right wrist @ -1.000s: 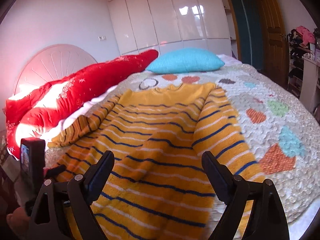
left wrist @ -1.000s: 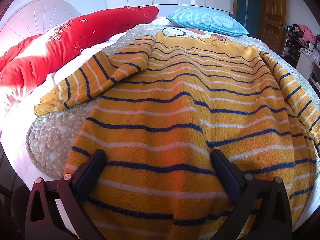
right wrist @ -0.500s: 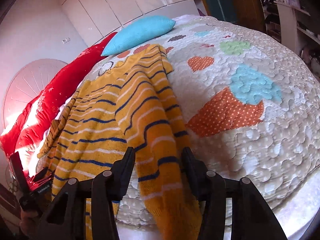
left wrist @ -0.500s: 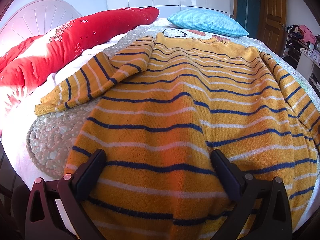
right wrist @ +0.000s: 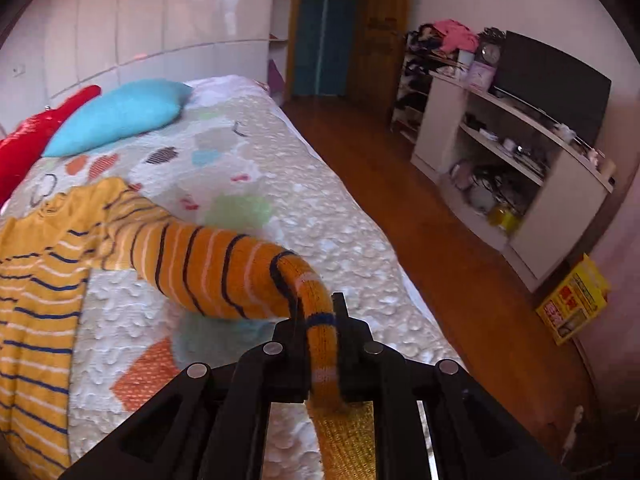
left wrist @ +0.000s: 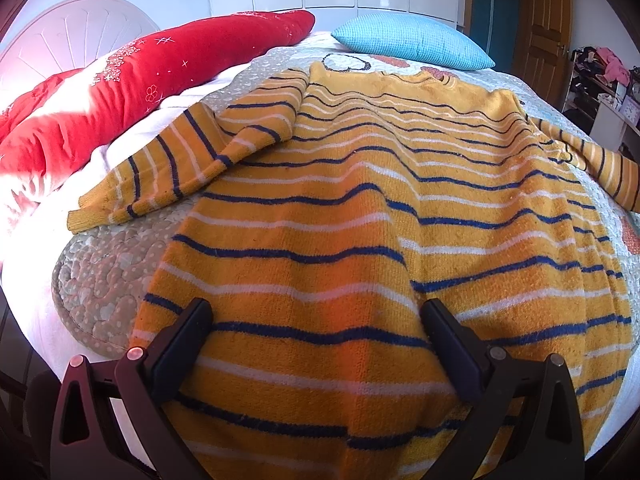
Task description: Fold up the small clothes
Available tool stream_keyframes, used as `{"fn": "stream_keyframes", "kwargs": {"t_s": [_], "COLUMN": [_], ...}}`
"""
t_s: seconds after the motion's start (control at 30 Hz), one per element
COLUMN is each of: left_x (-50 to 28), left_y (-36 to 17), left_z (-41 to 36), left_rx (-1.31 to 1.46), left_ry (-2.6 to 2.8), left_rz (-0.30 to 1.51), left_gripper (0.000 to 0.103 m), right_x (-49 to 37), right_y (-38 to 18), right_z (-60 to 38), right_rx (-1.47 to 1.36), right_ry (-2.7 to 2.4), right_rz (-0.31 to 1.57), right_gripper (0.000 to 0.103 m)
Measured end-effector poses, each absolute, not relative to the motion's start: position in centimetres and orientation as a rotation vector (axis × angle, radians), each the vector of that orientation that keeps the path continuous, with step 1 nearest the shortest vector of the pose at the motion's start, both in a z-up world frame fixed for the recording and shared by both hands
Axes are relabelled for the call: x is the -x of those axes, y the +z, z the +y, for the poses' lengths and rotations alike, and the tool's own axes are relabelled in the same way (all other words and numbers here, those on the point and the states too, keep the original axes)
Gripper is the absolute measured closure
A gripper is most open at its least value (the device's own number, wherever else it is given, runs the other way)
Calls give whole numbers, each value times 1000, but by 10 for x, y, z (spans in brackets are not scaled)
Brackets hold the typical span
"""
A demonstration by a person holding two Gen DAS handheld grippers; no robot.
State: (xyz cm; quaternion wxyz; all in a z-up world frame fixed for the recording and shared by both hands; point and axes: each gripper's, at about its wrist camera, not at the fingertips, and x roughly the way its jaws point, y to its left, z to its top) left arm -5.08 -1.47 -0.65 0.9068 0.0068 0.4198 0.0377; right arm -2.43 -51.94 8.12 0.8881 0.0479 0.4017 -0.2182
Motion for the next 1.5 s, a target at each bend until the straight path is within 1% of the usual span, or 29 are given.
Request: {"fn": "stream_keyframes", "kwargs": {"t_s": [0.07, 0.1, 0.13, 0.17, 0.23, 0.37, 0.47, 0.53, 0.7, 0.87, 0.9, 0.93, 1.0, 1.03, 1.07, 1.1, 1.23, 1.33, 1.43, 1.5], "left_x": [51, 53, 54, 56, 60, 70, 66, 61, 32, -11, -17, -20, -22, -23, -24, -26, -28, -32, -41, -48], "left_y": [-2, 1, 5, 10, 24, 51, 57, 59, 43, 7, 1, -3, -2, 2, 7, 16, 68, 107, 130, 139], "left_z": [-11, -7, -3, 3, 18, 66, 113, 149, 212, 227, 227, 227, 227, 228, 231, 234, 268, 308, 337, 342], "left_rx": [5, 31, 64, 102, 170, 206, 201, 245, 347, 382, 395, 416, 428, 439, 447, 439, 292, 239, 217, 193], "left_ry": [54, 35, 15, -6, -35, 45, 175, 233, 278, 267, 259, 240, 225, 207, 198, 210, 425, 570, 629, 647], "left_rz": [891, 898, 902, 902, 882, 782, 768, 769, 817, 927, 941, 942, 914, 900, 892, 880, 776, 716, 703, 703], "left_gripper": [0, 0, 0, 0, 0, 0, 0, 0, 0, 0, 7, 16, 66, 80, 89, 94, 94, 94, 94, 94], "right_x": [34, 40, 47, 53, 64, 71, 70, 69, 59, 60, 61, 62, 62, 62, 62, 61, 60, 58, 56, 56], "right_y": [80, 81, 82, 83, 85, 87, 77, 68, 39, 29, 29, 28, 27, 26, 26, 25, 24, 21, 16, 14], "right_z": [-522, -517, -509, -500, -481, -443, -420, -406, -381, -368, -366, -364, -360, -358, -356, -355, -350, -343, -333, -327], "right_rx": [-166, -175, -171, -163, -151, -157, -168, -170, -197, -237, -232, -224, -203, -193, -185, -181, -182, -191, -206, -205], "right_ry": [-405, -383, -370, -358, -314, -201, -139, -104, -49, -14, -13, -14, -18, -22, -24, -25, -18, -1, 25, 35], "right_rz": [826, 812, 796, 778, 759, 742, 735, 740, 806, 825, 827, 830, 837, 842, 846, 849, 852, 849, 858, 859], "right_gripper": [73, 52, 37, 35, 35, 35, 33, 32, 32, 32, 32, 32, 32, 32, 32, 32, 32, 32, 32, 32]}}
